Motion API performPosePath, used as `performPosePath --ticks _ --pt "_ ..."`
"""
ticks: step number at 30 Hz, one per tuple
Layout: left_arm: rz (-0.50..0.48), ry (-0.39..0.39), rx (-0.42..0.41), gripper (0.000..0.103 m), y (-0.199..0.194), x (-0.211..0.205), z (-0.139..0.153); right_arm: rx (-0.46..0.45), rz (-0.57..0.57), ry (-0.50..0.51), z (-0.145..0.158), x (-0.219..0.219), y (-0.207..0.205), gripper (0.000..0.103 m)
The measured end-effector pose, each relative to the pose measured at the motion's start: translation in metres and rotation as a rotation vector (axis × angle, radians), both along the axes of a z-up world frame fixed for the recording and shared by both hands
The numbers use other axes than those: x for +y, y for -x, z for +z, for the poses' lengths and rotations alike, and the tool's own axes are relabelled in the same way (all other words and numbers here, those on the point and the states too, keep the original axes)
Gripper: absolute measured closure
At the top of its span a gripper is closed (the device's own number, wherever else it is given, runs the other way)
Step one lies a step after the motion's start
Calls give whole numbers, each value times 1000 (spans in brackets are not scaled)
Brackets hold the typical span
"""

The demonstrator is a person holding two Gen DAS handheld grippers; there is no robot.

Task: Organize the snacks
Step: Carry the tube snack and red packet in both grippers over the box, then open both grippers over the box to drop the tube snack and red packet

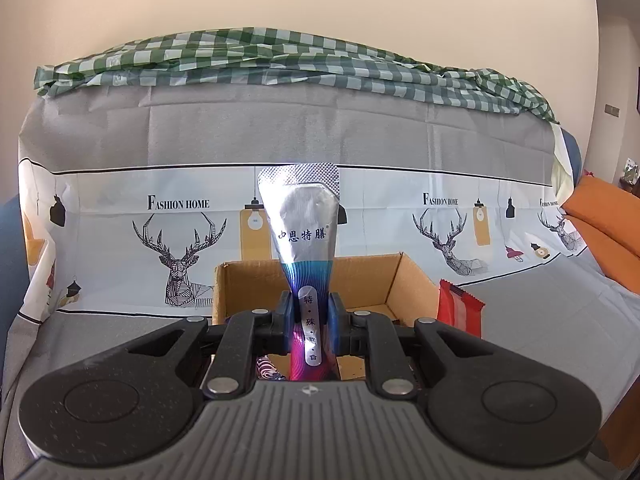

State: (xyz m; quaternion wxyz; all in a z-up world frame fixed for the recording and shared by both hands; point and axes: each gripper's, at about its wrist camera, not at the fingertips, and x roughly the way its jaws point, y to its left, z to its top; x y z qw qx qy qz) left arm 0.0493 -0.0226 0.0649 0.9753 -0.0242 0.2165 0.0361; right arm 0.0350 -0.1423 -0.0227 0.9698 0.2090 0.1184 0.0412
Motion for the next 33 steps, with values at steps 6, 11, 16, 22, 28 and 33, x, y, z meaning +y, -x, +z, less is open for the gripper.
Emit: performPosePath --ticks 6,11,16,22,28,33 --pt "-7 -3 -3 85 0 -2 2 -2 -1 -1 0 0 2 58" --pt "-12 -4 -7 85 2 -3 3 -6 -5 0 0 0 3 58" --pt "-16 -8 -9 85 2 -3 4 -21 -17 -4 2 -1 4 58" --pt "-17 -8 -9 85 3 -3 4 -30 -21 -7 2 -2 5 58" --pt "-19 -8 -10 85 3 -3 5 -31 -22 -5 2 -2 6 58" --pt "-19 -8 -11 85 4 -3 5 -34 -22 -5 3 -2 7 58"
